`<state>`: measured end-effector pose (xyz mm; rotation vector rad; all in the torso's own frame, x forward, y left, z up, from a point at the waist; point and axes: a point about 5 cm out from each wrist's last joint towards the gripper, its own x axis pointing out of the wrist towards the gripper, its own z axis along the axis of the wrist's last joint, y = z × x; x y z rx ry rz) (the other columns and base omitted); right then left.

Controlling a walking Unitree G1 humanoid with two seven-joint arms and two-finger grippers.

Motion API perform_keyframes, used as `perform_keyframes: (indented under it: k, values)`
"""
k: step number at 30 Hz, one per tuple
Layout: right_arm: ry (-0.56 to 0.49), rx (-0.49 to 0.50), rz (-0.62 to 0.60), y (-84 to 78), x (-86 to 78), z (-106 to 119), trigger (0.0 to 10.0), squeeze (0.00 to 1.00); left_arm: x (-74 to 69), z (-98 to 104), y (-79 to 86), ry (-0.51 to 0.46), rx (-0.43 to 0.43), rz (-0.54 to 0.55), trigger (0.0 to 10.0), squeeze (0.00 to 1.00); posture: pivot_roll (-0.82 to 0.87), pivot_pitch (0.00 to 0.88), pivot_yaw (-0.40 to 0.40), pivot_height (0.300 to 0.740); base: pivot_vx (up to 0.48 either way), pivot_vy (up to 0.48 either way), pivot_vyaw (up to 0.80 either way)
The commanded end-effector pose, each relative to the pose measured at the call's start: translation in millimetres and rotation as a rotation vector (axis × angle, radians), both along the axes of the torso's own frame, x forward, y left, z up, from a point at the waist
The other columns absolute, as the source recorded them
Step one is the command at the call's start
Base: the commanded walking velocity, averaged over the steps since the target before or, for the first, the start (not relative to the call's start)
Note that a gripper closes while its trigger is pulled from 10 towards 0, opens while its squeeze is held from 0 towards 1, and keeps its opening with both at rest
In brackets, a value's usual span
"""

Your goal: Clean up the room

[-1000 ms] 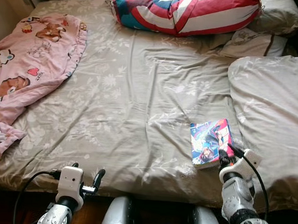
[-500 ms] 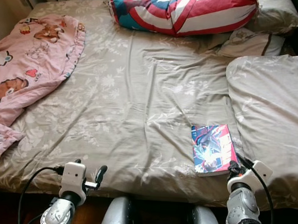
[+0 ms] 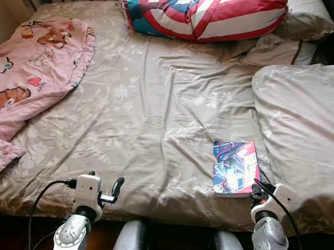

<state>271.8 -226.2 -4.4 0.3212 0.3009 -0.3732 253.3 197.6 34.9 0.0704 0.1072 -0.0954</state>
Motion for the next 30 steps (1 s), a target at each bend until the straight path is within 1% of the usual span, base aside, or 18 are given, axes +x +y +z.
perform_keyframes:
  k: [1,2,3,5,7,12,14,17,18,20,21,22,23,25,26,28,29,30]
  values:
    - [0.011,-0.019,-0.021,-4.5,-6.1,-3,10.0,0.0,-4.4,-6,4.3,0.024,0.007,0.014,10.0,0.0,0.04,0.158,0.075,0.644,0.0,0.0,0.0]
    - [0.008,-0.025,-0.033,-7.2,-5.9,-2,10.0,0.0,-3.9,-5,3.8,0.021,0.006,0.014,10.0,0.0,0.04,0.156,0.076,0.644,0.0,0.0,0.0]
    - [0.006,-0.036,-0.063,-13.7,-4.5,1,10.0,0.0,-3.1,-4,3.1,0.018,0.005,0.014,10.0,0.0,0.04,0.153,0.074,0.644,0.0,0.0,0.0]
    - [0.0,-0.044,-0.083,-18.4,-2.9,4,10.0,0.0,-2.6,-4,2.8,0.017,0.004,0.015,10.0,0.0,0.04,0.153,0.074,0.644,0.0,0.0,0.0]
    - [-0.02,-0.054,-0.11,-25.1,2.8,12,10.0,0.0,-1.9,-4,2.5,0.016,0.001,0.016,10.0,0.0,0.05,0.151,0.073,0.644,0.0,0.0,0.0]
    - [-0.035,-0.066,-0.109,-28.2,8.8,18,10.0,0.0,-1.4,-4,2.4,0.015,0.001,0.018,10.0,0.0,0.05,0.148,0.073,0.644,0.0,0.0,0.0]
    - [-0.042,-0.064,-0.032,-18.6,12.8,18,10.0,0.0,-1.0,-5,2.0,0.021,0.002,0.018,10.0,0.0,0.04,0.142,0.069,0.644,0.0,0.0,0.0]
    - [-0.042,-0.082,0.064,-5.5,13.8,16,10.0,0.0,-0.3,-7,1.6,0.037,-0.008,0.022,10.0,0.0,0.03,0.137,0.067,0.644,0.0,0.0,0.0]
    - [-0.039,-0.09,0.11,2.0,12.8,13,10.0,0.0,0.7,-10,1.6,0.051,-0.014,0.026,10.0,0.0,0.02,0.133,0.065,0.644,0.0,0.0,0.0]
    - [-0.04,-0.088,0.143,8.8,10.9,10,10.0,0.0,2.2,-12,2.4,0.065,-0.02,0.029,10.0,0.0,0.02,0.133,0.065,0.644,0.0,0.0,0.0]
    - [-0.031,-0.099,0.164,12.1,9.4,8,10.0,0.0,3.5,-14,2.6,0.073,-0.023,0.032,10.0,0.0,0.02,0.128,0.062,0.649,0.0,0.0,0.0]
    - [-0.024,-0.125,0.21,19.3,6.6,5,10.0,0.0,6.4,-17,3.1,0.093,-0.031,0.04,10.0,0.0,0.01,0.122,0.06,0.658,0.0,0.0,0.0]
    - [-0.024,-0.125,0.21,19.3,6.6,5,10.0,0.0,6.4,-17,3.1,0.093,-0.031,0.04,10.0,0.0,0.01,0.122,0.06,0.658,0.0,0.0,0.0]
    - [0.002,-0.129,0.254,26.5,1.7,-1,10.0,0.0,10.5,-22,6.2,0.131,-0.055,0.07,10.0,0.0,0.0,0.112,0.051,0.673,0.0,0.0,0.0]
    - [0.002,-0.129,0.254,26.5,1.7,-1,10.0,0.0,10.5,-22,6.2,0.131,-0.055,0.07,10.0,0.0,0.0,0.112,0.051,0.673,0.0,0.0,0.0]
    - [0.059,-0.13,0.288,29.3,-4.7,-10,10.0,0.0,10.6,-32,5.9,0.198,-0.072,0.089,10.0,0.0,0.0,0.1,0.037,0.688,0.0,0.0,0.0]
    - [0.059,-0.13,0.288,29.3,-4.7,-10,10.0,0.0,10.6,-32,5.9,0.198,-0.072,0.089,10.0,0.0,0.0,0.1,0.037,0.688,0.0,0.0,0.0]
    - [0.105,-0.14,0.322,31.1,-10.0,-16,10.0,0.0,8.4,-41,4.8,0.255,-0.075,0.105,10.0,0.0,0.0,0.085,0.028,0.698,0.0,0.0,0.0]
